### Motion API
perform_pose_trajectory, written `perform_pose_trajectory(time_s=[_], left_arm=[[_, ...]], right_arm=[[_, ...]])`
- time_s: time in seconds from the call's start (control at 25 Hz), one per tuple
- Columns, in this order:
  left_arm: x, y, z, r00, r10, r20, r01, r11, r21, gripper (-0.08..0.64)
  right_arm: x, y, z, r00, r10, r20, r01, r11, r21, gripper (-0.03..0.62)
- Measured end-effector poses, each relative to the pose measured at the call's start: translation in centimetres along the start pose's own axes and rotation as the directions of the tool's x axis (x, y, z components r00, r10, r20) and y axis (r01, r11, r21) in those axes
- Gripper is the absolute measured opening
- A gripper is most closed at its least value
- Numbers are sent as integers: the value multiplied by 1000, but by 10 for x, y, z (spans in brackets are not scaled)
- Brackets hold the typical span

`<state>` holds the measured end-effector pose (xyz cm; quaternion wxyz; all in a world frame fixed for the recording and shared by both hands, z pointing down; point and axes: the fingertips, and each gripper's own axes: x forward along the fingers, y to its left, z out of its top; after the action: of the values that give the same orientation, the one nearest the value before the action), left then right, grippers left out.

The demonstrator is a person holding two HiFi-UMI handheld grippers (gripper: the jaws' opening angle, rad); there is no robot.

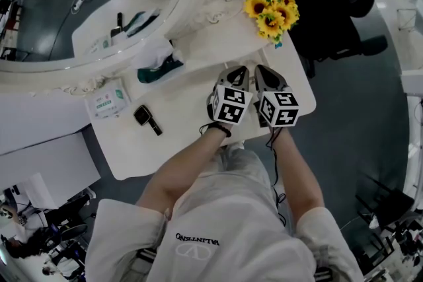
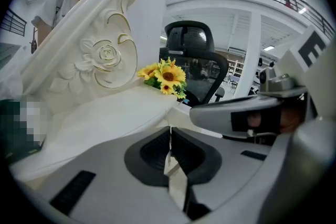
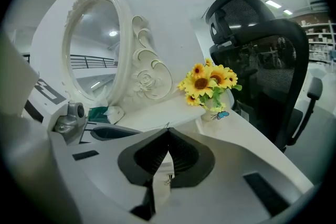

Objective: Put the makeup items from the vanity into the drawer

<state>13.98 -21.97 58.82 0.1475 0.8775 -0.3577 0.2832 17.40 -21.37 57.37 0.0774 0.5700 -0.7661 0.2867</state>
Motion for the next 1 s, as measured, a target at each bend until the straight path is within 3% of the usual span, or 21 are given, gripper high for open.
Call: perform_pose_trajectory(time_s=[1.0], left_arm=[[7, 0, -4, 1000, 28, -9, -28, 999, 41, 20]], right_arm=[[-7, -5, -8, 1000, 5, -11, -4, 1000, 18, 12]])
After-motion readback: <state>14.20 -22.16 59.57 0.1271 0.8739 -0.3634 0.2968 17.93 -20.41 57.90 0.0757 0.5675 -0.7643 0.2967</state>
